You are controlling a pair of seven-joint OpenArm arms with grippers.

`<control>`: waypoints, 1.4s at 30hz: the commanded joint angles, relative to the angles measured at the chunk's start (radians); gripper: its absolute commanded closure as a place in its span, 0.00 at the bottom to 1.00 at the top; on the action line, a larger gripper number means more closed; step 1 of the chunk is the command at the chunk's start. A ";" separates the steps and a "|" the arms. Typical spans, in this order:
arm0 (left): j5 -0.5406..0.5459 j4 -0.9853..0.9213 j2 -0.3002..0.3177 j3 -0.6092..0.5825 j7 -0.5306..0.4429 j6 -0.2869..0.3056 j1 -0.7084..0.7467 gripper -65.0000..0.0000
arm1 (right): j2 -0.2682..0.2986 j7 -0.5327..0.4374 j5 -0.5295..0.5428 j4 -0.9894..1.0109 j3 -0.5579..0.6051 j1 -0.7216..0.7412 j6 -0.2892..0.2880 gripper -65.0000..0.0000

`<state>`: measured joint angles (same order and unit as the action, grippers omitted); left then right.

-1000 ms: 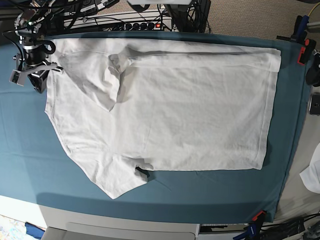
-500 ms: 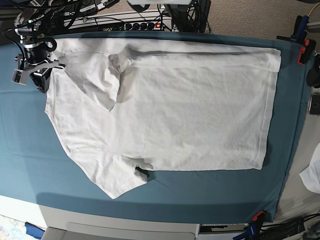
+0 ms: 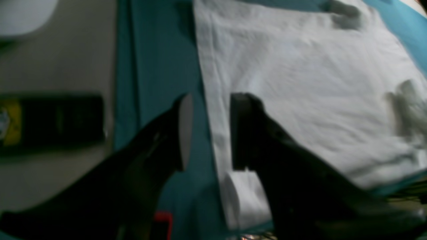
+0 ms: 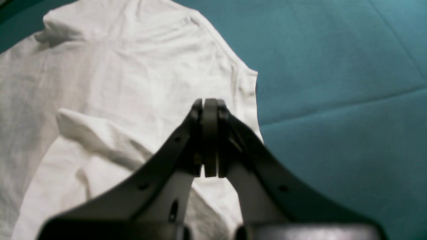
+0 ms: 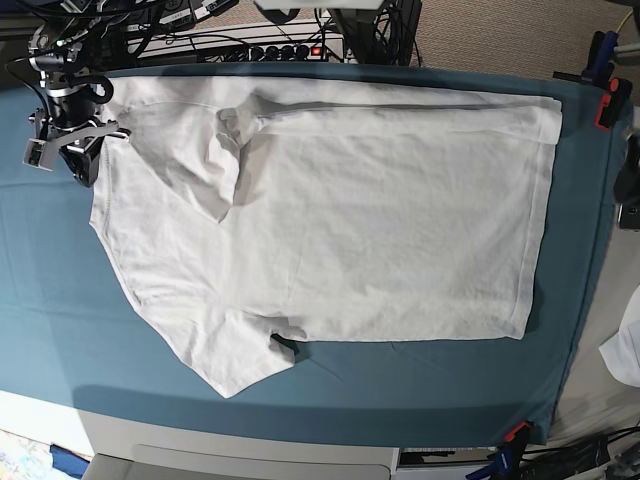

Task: Fold the T-shirt properly
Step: 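Move the right gripper to the sleeve hem and the left gripper to the hem corner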

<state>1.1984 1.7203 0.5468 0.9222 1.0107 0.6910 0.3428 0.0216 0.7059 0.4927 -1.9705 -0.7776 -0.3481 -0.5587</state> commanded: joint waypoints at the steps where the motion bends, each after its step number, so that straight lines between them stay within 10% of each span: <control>1: -0.011 0.014 0.021 -0.035 -0.042 0.005 -0.030 0.68 | 0.012 -0.033 0.016 -0.017 0.000 0.009 -0.003 1.00; 14: -0.545 -0.120 0.021 -0.635 -0.212 -0.279 -0.462 0.68 | 0.011 -0.117 -0.216 -0.017 0.210 0.091 0.003 1.00; 29: -0.435 -1.075 0.018 -0.704 -0.259 -0.261 -1.077 0.68 | 0.012 -0.164 -0.397 0.267 0.357 0.279 0.085 0.92; 42: -0.467 -1.284 0.013 -0.704 -0.332 -0.312 -1.091 0.62 | 0.031 -0.159 -0.428 0.619 0.465 0.542 0.084 0.77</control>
<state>0.7185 0.4232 0.5426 0.2161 0.6968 0.3725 -0.7177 0.0463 0.5674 0.0532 -1.3357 -0.3122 0.1726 -0.4717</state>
